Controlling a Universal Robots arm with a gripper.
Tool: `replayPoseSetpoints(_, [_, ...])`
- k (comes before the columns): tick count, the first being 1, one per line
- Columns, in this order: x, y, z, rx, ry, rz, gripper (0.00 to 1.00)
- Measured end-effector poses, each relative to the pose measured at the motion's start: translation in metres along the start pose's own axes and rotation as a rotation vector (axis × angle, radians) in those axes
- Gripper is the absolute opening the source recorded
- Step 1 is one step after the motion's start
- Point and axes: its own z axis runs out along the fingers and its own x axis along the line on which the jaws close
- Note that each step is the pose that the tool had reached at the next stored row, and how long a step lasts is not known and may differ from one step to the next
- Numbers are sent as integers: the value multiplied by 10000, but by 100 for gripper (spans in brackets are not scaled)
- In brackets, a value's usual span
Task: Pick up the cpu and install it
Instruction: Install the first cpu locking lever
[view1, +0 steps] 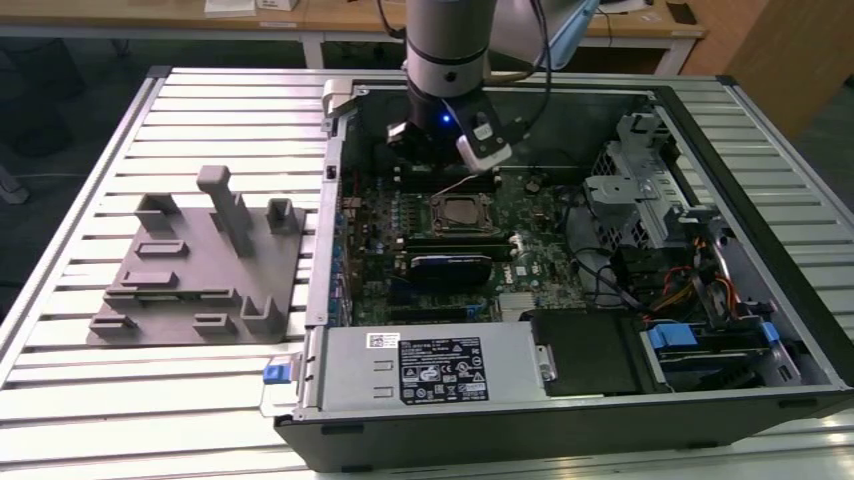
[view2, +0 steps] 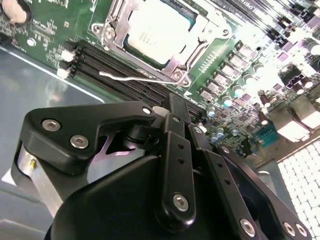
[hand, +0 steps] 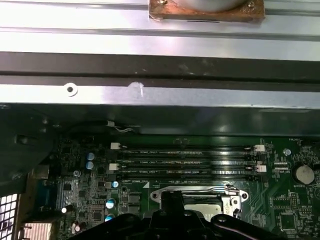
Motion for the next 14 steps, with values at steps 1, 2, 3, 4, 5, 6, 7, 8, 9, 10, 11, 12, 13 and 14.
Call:
replayPoseSetpoints(1, [-3, -1, 4, 4, -15, 49, 11])
replayPoseSetpoints(2, [-6, -1, 6, 12, -35, 99, 11])
replayPoseSetpoints(3, [-8, -2, 7, 16, -57, 140, 11])
replayPoseSetpoints(4, [-11, -2, 8, 19, -80, 178, 11])
replayPoseSetpoints(5, [-15, -2, 10, 18, -102, 205, 11])
replayPoseSetpoints(6, [-18, -2, 12, 19, -128, 233, 11])
replayPoseSetpoints(7, [-20, -3, 17, 17, -163, 261, 11])
replayPoseSetpoints(8, [-21, -4, 21, 17, -203, 289, 11])
replayPoseSetpoints(9, [-23, -5, 24, 18, -255, 316, 11])
replayPoseSetpoints(10, [-24, -5, 28, 18, -309, 340, 11])
replayPoseSetpoints(11, [-25, -6, 29, 18, -381, 358, 11])
replayPoseSetpoints(12, [-25, -6, 31, 16, -463, 371, 11])
replayPoseSetpoints(13, [-26, -6, 33, 14, -544, 386, 11])
replayPoseSetpoints(14, [-27, -7, 36, 10, -619, 400, 11])
